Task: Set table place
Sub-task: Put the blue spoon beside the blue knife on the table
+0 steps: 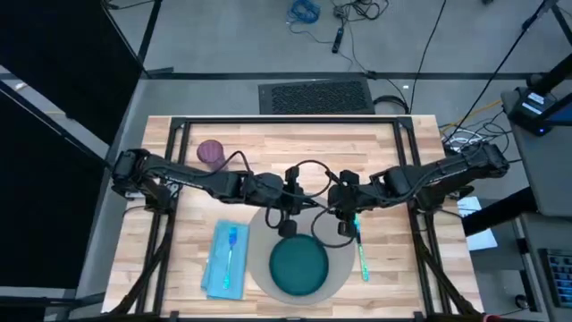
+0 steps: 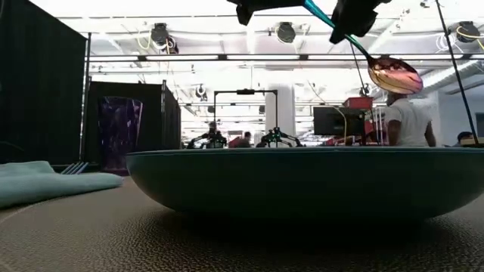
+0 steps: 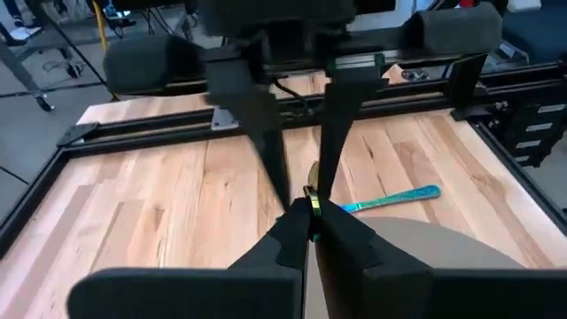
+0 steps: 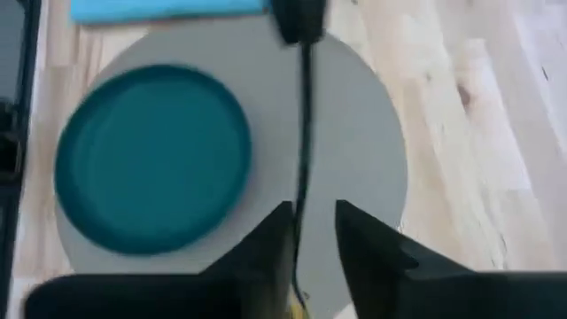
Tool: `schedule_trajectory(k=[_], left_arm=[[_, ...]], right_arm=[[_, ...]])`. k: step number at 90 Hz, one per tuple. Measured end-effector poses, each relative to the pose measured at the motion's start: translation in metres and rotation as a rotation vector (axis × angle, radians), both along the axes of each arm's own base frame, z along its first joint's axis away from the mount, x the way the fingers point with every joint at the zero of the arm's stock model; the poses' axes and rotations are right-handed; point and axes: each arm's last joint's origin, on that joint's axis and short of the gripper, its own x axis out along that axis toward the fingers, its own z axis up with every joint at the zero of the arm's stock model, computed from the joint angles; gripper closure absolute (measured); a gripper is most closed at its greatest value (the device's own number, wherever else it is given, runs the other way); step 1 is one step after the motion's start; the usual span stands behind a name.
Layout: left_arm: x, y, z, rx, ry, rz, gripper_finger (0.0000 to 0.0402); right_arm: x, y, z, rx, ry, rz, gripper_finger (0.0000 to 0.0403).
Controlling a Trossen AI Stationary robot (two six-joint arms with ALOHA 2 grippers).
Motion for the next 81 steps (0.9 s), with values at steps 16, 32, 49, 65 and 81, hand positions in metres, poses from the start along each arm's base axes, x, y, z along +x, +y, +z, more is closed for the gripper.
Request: schedule_trajectory(k=[16, 32, 49, 65, 81], left_arm=[[-0.002, 0.001, -0.005, 0.004, 0.051, 0.01, 0.0401], [-0.005, 0.001, -0.011, 0.005, 0.124, 0.033, 0.0401], [-0.006, 0.004, -0.014, 0.048, 0.148, 0.112, 0.0401], [-0.012, 0.015, -0.002, 0.094, 0.105, 0.24, 0.0401], [-0.021, 0.025, 0.017, 0.13, 0.036, 0.372, 0.0401]], right_arm=[[0.001, -0.008, 0.001, 0.012, -0.006, -0.05, 0.0207], [0.004, -0.012, 0.013, -0.014, -0.045, -0.035, 0.0164], [0.002, -0.016, 0.036, -0.021, -0.069, -0.042, 0.0161], [-0.022, -0.019, 0.052, -0.153, 0.057, -0.151, 0.0172], [-0.066, -0.011, 0.065, -0.127, 0.152, -0.258, 0.0183]])
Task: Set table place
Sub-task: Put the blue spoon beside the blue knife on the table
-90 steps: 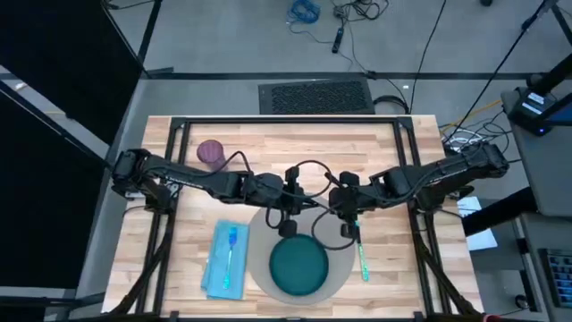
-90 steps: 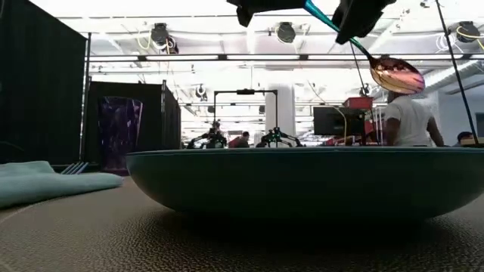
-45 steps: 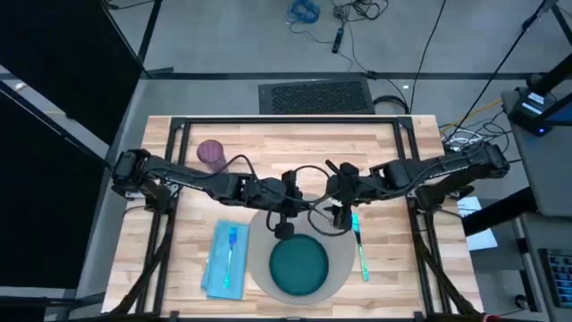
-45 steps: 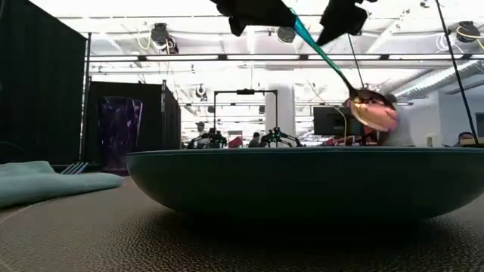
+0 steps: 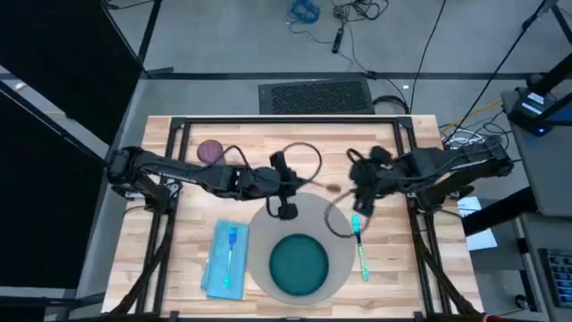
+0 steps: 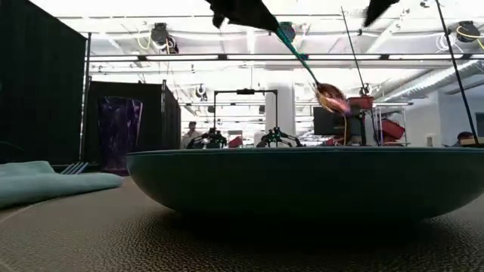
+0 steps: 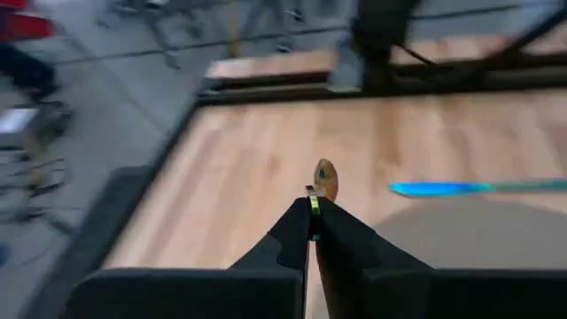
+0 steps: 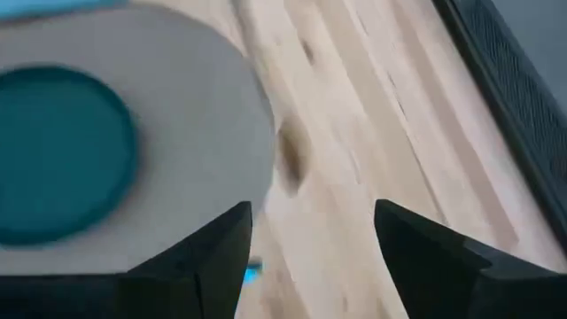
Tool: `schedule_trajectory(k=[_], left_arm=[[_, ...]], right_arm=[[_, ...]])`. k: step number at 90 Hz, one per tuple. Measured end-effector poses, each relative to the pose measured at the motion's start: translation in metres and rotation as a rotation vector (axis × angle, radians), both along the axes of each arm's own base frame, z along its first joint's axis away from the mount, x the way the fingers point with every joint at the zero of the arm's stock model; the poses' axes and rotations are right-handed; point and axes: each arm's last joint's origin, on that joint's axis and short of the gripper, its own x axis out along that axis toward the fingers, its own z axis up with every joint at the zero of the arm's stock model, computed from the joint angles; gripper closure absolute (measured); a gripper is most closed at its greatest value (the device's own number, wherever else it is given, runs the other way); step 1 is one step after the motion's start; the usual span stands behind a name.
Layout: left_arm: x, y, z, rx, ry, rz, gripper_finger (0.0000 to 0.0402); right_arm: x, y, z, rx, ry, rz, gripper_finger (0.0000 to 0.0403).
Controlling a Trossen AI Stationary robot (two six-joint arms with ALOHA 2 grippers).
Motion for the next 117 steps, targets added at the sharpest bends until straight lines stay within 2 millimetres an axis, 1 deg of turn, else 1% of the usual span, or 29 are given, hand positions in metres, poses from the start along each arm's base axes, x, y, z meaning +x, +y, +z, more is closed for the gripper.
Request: schedule_trajectory(k=[14, 25, 31, 38, 44, 56, 66, 73, 81, 87, 100, 109, 117], left_arm=[[-0.003, 0.003, 0.011, 0.032, -0.063, 0.058, 0.0401], [-0.002, 0.004, 0.021, 0.065, -0.15, 0.1, 0.0401], [-0.002, 0.007, 0.026, 0.083, -0.187, 0.133, 0.0401], [-0.006, 0.01, 0.034, 0.102, -0.222, 0.164, 0.0401], [-0.01, 0.013, 0.047, 0.09, -0.312, 0.176, 0.0401], [-0.024, 0.013, 0.075, 0.085, -0.463, 0.173, 0.0401], [-0.033, 0.011, 0.088, 0.062, -0.554, 0.118, 0.0401], [-0.037, 0.009, 0.086, 0.044, -0.632, 0.075, 0.0401], [-0.038, 0.007, 0.074, 0.027, -0.739, -0.001, 0.0401], [-0.041, 0.006, 0.065, 0.012, -0.824, -0.07, 0.0401], [-0.051, 0.004, 0.046, -0.043, -1.013, -0.162, 0.0401], [-0.057, 0.004, 0.03, -0.042, -1.068, -0.204, 0.0401], [-0.061, 0.003, 0.02, -0.044, -1.096, -0.21, 0.0401]], right_arm=[[-0.032, 0.015, 0.001, 0.006, -0.075, -0.052, 0.0183], [-0.051, 0.025, -0.012, -0.004, -0.133, -0.078, 0.0184], [-0.059, 0.03, -0.025, -0.017, -0.154, -0.096, 0.0184], [-0.065, 0.037, -0.047, -0.036, -0.176, -0.112, 0.0184], [-0.068, 0.041, -0.069, -0.059, -0.213, -0.127, 0.0184], [-0.065, 0.044, -0.106, -0.112, -0.337, -0.149, 0.0184], [-0.057, 0.047, -0.123, -0.178, -0.482, -0.152, 0.0184], [-0.05, 0.05, -0.127, -0.256, -0.628, -0.167, 0.0184], [-0.043, 0.053, -0.128, -0.348, -0.759, -0.2, 0.0184], [-0.038, 0.052, -0.131, -0.391, -0.795, -0.228, 0.0184], [-0.025, 0.042, -0.136, -0.419, -0.802, -0.277, 0.0184], [-0.013, 0.035, -0.129, -0.441, -0.803, -0.276, 0.0184], [0.002, 0.028, -0.112, -0.429, -0.843, -0.207, 0.0184]])
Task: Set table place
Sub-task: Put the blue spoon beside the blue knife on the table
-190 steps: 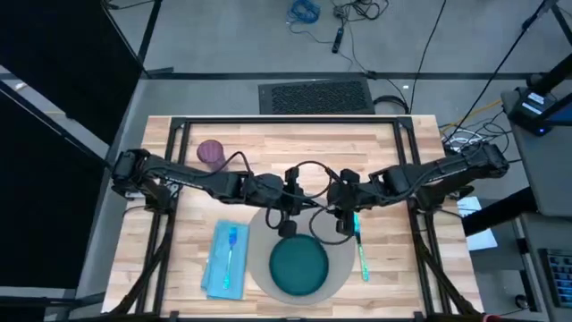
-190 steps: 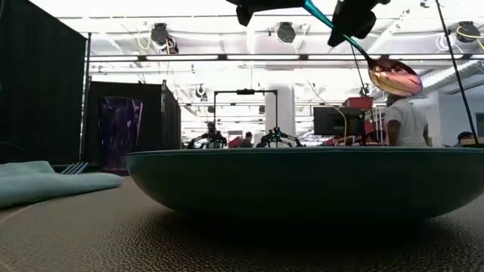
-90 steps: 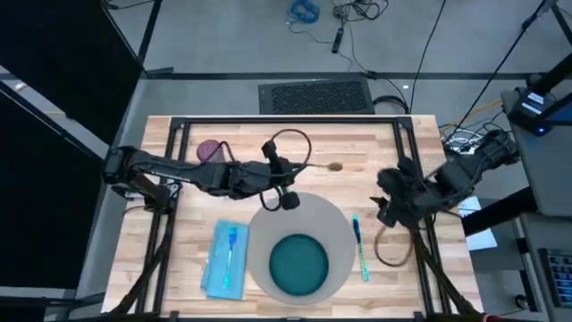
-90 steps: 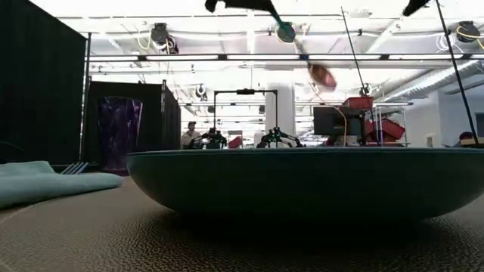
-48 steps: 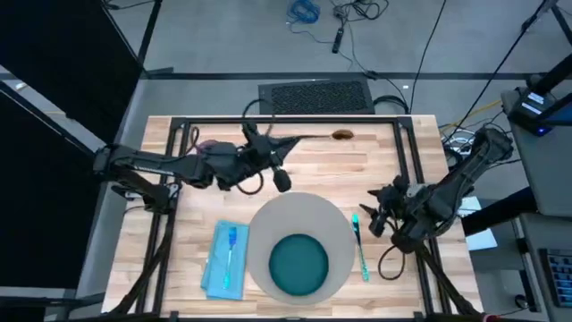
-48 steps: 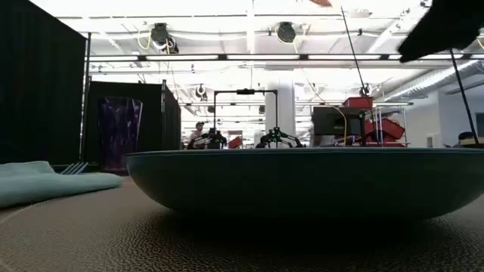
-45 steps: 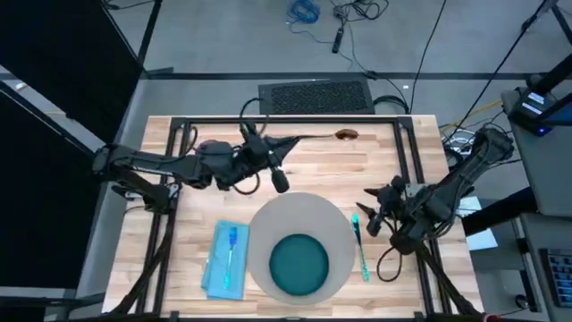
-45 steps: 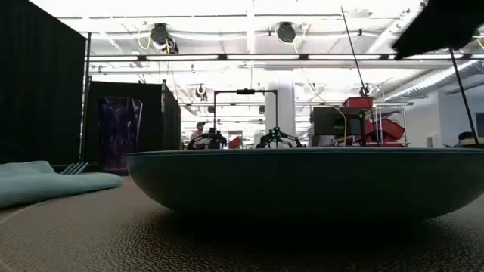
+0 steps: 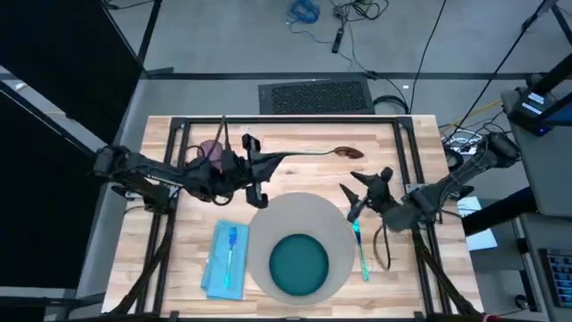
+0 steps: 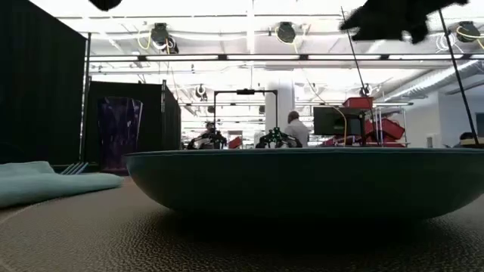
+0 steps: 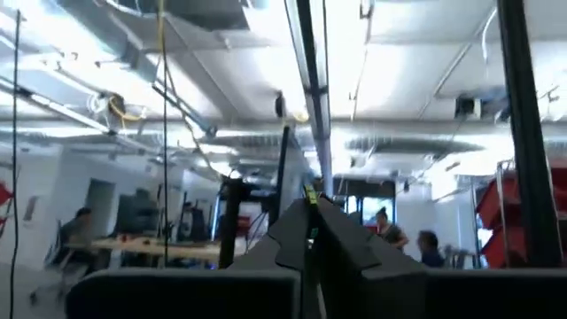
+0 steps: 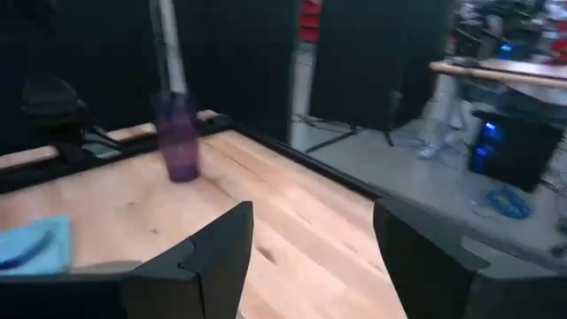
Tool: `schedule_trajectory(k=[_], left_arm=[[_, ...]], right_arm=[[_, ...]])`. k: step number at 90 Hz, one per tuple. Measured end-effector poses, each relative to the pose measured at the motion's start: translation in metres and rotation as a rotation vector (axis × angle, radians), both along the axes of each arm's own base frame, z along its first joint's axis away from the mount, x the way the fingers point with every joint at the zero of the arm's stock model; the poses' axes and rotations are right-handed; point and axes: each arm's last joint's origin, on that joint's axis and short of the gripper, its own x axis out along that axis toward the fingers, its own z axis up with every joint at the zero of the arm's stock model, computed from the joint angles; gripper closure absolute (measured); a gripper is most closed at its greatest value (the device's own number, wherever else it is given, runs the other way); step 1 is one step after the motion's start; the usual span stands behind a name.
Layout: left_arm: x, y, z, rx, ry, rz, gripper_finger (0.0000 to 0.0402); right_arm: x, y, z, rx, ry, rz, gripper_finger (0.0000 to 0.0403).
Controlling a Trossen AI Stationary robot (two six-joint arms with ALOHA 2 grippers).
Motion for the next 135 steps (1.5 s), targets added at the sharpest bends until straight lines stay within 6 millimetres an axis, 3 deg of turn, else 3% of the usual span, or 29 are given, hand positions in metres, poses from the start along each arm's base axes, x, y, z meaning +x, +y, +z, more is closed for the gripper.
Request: schedule_trajectory(k=[12, 20, 46, 77, 135], left_arm=[[0.002, 0.0, -0.009, 0.003, 0.021, 0.0, 0.0401], [0.002, -0.001, -0.009, 0.015, 0.016, -0.003, 0.0401], [-0.001, 0.009, -0.005, 0.054, -0.033, 0.048, 0.0401], [0.011, 0.014, -0.018, 0.049, 0.021, 0.035, 0.0401], [0.011, 0.014, -0.019, 0.034, 0.017, 0.012, 0.0402]], right_arm=[[0.019, -0.014, 0.037, -0.126, -0.207, 0.32, 0.0184], [0.02, -0.024, 0.05, -0.183, -0.31, 0.343, 0.0191], [0.034, -0.041, 0.053, -0.228, -0.403, 0.422, 0.0206], [0.058, -0.049, 0.069, -0.25, -0.42, 0.36, 0.0207], [0.058, -0.064, 0.073, -0.267, -0.46, 0.302, 0.0207]])
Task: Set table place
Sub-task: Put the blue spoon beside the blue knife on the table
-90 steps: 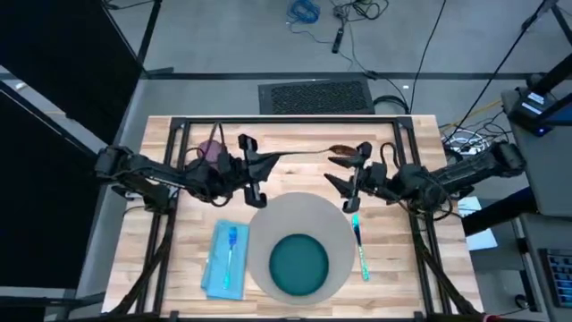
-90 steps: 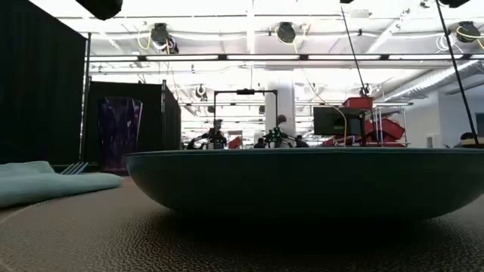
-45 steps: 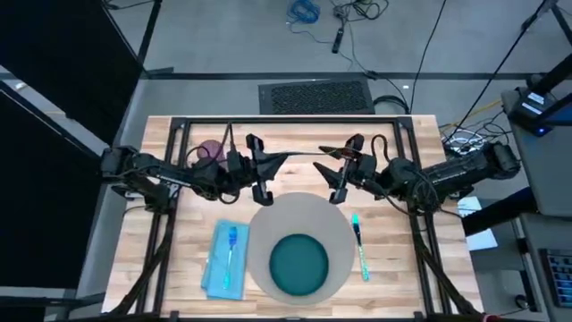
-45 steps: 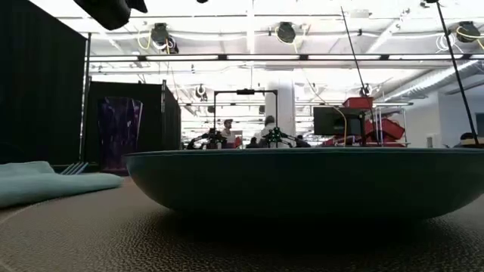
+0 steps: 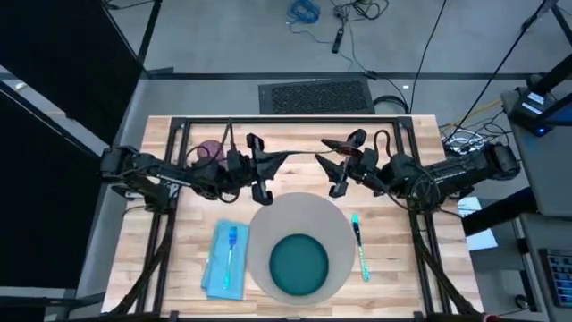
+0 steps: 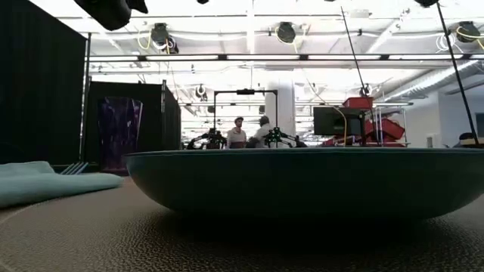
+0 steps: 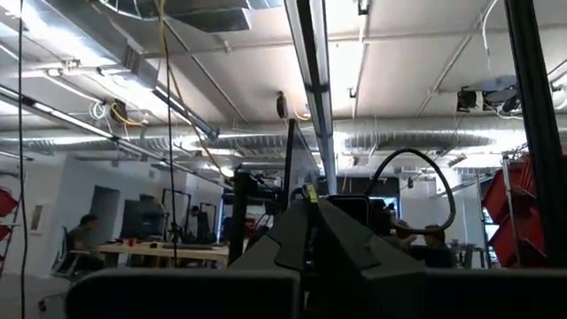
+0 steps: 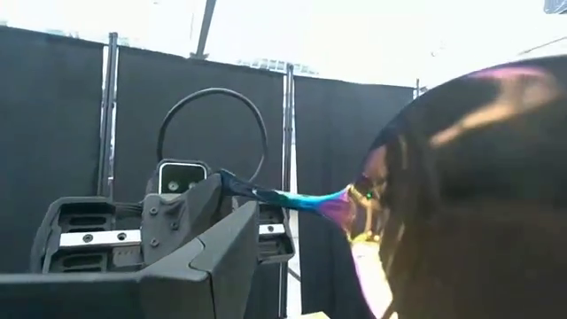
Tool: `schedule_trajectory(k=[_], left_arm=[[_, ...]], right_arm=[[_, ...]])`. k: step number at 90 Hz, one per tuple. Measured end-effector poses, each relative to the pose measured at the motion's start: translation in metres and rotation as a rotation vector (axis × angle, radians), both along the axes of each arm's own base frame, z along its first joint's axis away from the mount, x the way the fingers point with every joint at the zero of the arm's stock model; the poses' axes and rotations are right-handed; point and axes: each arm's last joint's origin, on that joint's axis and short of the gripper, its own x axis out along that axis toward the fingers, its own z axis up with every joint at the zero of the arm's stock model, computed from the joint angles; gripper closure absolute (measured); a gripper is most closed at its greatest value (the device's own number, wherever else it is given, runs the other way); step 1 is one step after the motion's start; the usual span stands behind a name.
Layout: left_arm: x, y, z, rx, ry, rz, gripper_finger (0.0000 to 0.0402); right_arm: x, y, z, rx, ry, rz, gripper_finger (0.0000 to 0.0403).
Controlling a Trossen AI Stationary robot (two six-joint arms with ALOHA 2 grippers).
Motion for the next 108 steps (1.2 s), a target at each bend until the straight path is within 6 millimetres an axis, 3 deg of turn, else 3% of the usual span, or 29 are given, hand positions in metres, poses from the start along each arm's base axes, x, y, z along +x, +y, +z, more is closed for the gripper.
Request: schedule_trajectory(k=[35, 74, 93, 108], left_arm=[[0.024, 0.007, -0.007, -0.025, -0.02, -0.027, 0.0401], [0.03, 0.006, -0.016, -0.033, 0.016, -0.058, 0.0401], [0.03, 0.01, -0.016, -0.035, 0.014, -0.047, 0.0402], [0.032, 0.011, -0.019, -0.046, 0.05, -0.042, 0.0401]], right_arm=[[-0.002, -0.003, 0.004, 0.006, -0.035, -0.021, 0.0207], [-0.004, -0.003, 0.009, -0.01, -0.086, -0.02, 0.0212], [-0.004, -0.003, 0.008, -0.004, -0.084, -0.017, 0.0262], [-0.005, -0.003, 0.009, -0.011, -0.084, 0.0, 0.0346]])
